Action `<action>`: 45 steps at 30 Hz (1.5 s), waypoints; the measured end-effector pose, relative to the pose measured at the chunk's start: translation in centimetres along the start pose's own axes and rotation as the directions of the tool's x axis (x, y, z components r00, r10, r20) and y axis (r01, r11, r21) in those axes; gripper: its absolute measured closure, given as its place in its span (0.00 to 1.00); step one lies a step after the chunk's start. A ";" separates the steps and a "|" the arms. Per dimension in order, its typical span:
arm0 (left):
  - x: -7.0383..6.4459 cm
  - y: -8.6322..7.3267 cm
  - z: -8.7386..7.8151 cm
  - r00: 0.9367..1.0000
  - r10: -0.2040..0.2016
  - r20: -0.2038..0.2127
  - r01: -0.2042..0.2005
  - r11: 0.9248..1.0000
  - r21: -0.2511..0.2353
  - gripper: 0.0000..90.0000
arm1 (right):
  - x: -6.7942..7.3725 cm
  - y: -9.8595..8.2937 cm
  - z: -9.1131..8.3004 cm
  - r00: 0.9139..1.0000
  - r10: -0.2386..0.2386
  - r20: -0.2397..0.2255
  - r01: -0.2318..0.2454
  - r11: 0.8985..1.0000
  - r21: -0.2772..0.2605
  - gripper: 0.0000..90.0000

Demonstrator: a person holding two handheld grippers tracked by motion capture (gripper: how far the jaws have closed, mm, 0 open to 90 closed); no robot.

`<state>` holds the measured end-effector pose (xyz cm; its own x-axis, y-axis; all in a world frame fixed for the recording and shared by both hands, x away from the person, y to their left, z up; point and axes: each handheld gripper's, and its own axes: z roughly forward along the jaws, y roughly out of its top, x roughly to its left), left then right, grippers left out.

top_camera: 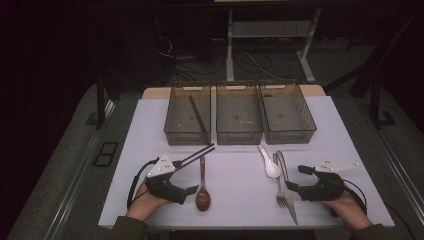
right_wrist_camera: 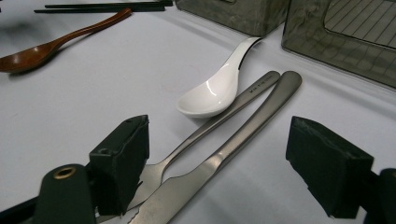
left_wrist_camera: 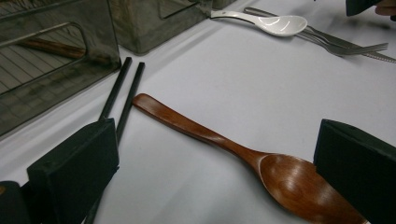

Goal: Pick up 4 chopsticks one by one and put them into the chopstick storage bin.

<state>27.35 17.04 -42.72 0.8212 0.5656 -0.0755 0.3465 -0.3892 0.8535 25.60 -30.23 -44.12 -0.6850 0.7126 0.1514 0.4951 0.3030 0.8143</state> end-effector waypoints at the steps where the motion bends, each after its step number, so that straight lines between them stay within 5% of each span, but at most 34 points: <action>1: 0.1 0.1 -0.1 1.000 0.001 -0.004 -0.001 1.000 0.002 0.00 | 0.0 0.0 0.0 1.000 0.000 0.000 0.000 1.000 0.000 0.23; 22: 4.4 0.4 -1.6 0.996 -0.034 -0.078 0.034 0.999 -0.005 0.06 | -0.2 -0.1 0.1 1.000 0.011 0.000 -0.011 1.000 0.003 0.23; 38: 7.0 0.4 -0.9 0.994 -0.058 -0.088 0.060 0.998 0.019 0.35 | -0.3 -0.1 0.3 1.000 0.019 0.003 -0.019 1.000 0.011 0.23; 45: 7.7 0.4 0.0 0.996 -0.051 -0.069 0.054 0.997 0.052 0.58 | -0.4 -0.2 0.3 1.000 0.028 0.005 -0.028 1.000 0.013 0.23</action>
<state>33.88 21.23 -42.98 0.7696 0.6330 -0.0831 0.4136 -0.3952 0.8202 25.97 -30.39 -44.48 -0.6681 0.7240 0.1716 0.5210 0.2906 0.8026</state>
